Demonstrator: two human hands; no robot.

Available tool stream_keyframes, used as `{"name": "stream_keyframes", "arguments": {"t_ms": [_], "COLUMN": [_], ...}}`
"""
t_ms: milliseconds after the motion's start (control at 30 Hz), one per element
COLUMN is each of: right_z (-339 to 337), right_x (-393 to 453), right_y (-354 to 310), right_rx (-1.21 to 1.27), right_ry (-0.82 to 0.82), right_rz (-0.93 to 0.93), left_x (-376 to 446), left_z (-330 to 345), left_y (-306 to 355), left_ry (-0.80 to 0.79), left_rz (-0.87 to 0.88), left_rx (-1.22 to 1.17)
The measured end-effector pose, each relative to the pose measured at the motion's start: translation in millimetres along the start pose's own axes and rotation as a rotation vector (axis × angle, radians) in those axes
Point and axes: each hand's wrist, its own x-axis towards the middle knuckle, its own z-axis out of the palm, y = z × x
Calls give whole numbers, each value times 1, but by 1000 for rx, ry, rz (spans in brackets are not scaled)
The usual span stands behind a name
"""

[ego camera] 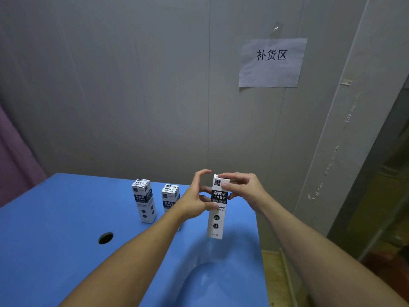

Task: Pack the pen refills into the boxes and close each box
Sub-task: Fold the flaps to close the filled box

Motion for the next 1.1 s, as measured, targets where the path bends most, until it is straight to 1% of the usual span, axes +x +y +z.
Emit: {"name": "stream_keyframes", "arguments": {"t_ms": [267, 433, 500, 567, 667, 733, 833, 900, 1000, 1100], "right_z": [5, 1, -3, -3, 0, 3, 5, 8, 15, 28], "right_x": [-2, -4, -6, -10, -10, -6, 0, 5, 13, 20], "right_y": [10, 24, 31, 37, 45, 53, 69, 78, 87, 91], "right_rx": [-99, -158, -274, -351, -385, -431, -464, -470, -468, -454], "right_ry": [-39, -11, -43, -90, -75, -64, -40, -34, -4, 64], "right_rz": [-25, 61, 85, 95, 99, 110, 151, 184, 201, 207], "left_x": [4, 6, 8, 8, 3, -4, -23, -37, -59, -76], "left_z": [3, 8, 8, 9, 10, 5, -13, -32, -63, -100], "left_y": [-17, -24, -28, -31, -34, -40, -57, -73, -96, -123], "left_ry": [52, 76, 81, 74, 59, 123, 326, 422, 498, 524], "left_rz": [-21, -22, -17, -9, 9, 25, 36, -8, -115, -231], "left_rx": [-23, -28, -31, -13, 93, 190, 308, 356, 532, 593]}}
